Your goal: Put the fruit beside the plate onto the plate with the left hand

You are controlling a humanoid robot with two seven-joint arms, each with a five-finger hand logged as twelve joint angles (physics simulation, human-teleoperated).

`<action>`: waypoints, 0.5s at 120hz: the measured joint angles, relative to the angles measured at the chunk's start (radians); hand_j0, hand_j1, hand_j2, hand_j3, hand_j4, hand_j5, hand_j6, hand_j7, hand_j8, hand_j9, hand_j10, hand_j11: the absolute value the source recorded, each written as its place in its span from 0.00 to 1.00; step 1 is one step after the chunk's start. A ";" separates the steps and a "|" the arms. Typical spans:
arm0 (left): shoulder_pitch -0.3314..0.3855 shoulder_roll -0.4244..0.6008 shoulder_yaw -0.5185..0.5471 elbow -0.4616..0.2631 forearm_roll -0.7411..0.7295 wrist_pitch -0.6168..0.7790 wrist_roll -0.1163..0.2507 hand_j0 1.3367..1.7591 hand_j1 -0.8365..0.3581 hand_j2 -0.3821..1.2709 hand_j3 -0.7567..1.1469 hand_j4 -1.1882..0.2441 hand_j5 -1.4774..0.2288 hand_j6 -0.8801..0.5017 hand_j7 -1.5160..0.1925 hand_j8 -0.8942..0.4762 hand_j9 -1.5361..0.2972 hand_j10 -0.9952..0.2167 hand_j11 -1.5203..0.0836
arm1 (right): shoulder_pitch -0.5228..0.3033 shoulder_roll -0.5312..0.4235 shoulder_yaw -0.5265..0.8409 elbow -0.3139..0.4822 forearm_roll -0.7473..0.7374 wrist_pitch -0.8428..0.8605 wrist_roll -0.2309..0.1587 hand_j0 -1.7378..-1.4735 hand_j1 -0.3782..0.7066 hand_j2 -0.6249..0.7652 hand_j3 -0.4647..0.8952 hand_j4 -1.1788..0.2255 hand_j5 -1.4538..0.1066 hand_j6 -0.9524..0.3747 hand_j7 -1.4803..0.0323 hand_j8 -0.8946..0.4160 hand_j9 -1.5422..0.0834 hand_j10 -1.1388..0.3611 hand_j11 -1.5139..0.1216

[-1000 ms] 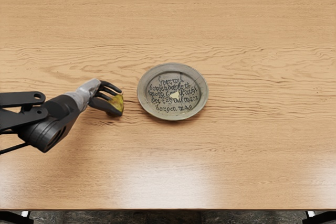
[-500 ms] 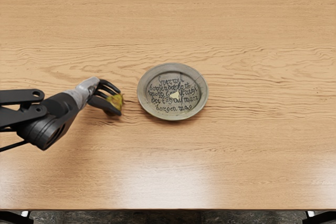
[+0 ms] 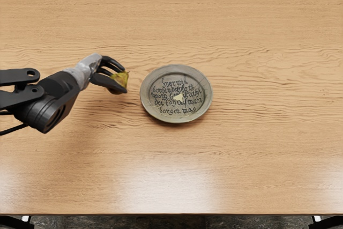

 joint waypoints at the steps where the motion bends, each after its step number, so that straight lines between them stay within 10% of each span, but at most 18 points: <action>1: 0.000 0.000 -0.003 0.000 0.000 0.000 0.000 0.76 0.43 0.52 0.40 0.35 0.32 0.35 0.34 0.32 0.34 0.32 0.40 | 0.000 0.000 0.000 0.000 0.000 0.000 0.000 0.30 0.04 0.45 0.34 0.83 0.93 0.71 0.97 0.68 0.94 0.75 0.92; 60: -0.042 -0.182 -0.059 0.041 0.000 0.000 0.002 0.75 0.49 0.40 0.40 0.35 0.31 0.34 0.34 0.32 0.34 0.33 0.38 | 0.000 0.000 0.000 0.000 0.000 0.000 0.000 0.30 0.04 0.45 0.34 0.83 0.93 0.71 0.97 0.68 0.94 0.75 0.92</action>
